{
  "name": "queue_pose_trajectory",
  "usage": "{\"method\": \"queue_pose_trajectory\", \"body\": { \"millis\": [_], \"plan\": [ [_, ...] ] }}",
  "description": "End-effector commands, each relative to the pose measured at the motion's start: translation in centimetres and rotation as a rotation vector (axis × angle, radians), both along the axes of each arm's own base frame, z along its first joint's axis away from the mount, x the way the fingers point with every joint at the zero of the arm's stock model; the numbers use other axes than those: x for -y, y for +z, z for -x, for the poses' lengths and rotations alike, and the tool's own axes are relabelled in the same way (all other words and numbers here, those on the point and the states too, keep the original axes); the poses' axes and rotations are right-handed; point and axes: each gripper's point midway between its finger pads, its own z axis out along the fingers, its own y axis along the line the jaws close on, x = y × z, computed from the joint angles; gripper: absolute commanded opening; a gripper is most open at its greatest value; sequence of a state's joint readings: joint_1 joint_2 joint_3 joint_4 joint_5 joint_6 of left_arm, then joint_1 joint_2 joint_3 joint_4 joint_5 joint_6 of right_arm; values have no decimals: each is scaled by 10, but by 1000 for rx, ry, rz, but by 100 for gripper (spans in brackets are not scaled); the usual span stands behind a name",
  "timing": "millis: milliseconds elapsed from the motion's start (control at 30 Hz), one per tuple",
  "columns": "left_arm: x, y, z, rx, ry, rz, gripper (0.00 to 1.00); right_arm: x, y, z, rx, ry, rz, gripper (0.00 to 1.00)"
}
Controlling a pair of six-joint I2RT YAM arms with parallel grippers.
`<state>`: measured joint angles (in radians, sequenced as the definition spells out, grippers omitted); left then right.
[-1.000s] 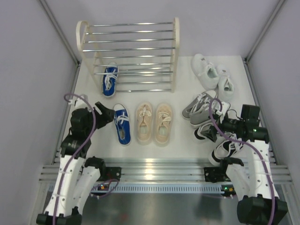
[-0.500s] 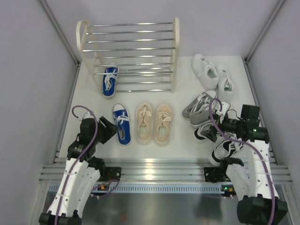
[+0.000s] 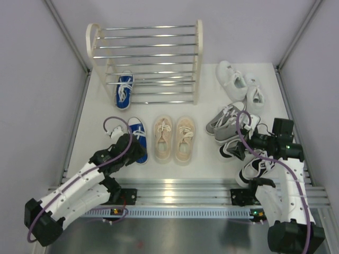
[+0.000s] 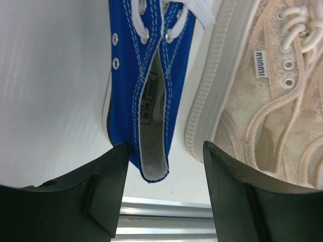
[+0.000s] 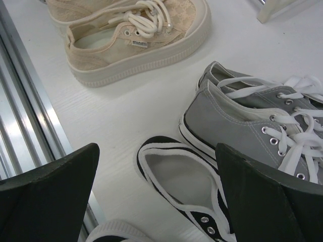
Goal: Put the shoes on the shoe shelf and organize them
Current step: Pick up the shoe at the center of the board.
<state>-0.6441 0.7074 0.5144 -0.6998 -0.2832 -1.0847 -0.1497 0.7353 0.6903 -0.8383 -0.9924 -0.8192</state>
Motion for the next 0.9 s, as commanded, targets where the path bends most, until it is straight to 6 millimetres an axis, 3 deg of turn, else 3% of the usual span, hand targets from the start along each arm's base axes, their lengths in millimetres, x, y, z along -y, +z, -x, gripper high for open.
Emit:
{"method": "queue_pose_trajectory", "body": {
  "millis": [0, 233, 533, 867],
  "plan": [
    [-12, 5, -14, 60, 101, -85, 65, 1, 19, -6, 75, 11, 1, 99],
    [-16, -5, -20, 81, 95, -259, 61, 1, 18, -6, 73, 12, 1, 100],
    [2, -13, -18, 95, -4, -405, 52, 2, 17, -7, 71, 8, 3, 100],
    [0, -24, -12, 75, -33, -518, 59, 2, 16, -7, 67, 10, 1, 99]
  ]
}}
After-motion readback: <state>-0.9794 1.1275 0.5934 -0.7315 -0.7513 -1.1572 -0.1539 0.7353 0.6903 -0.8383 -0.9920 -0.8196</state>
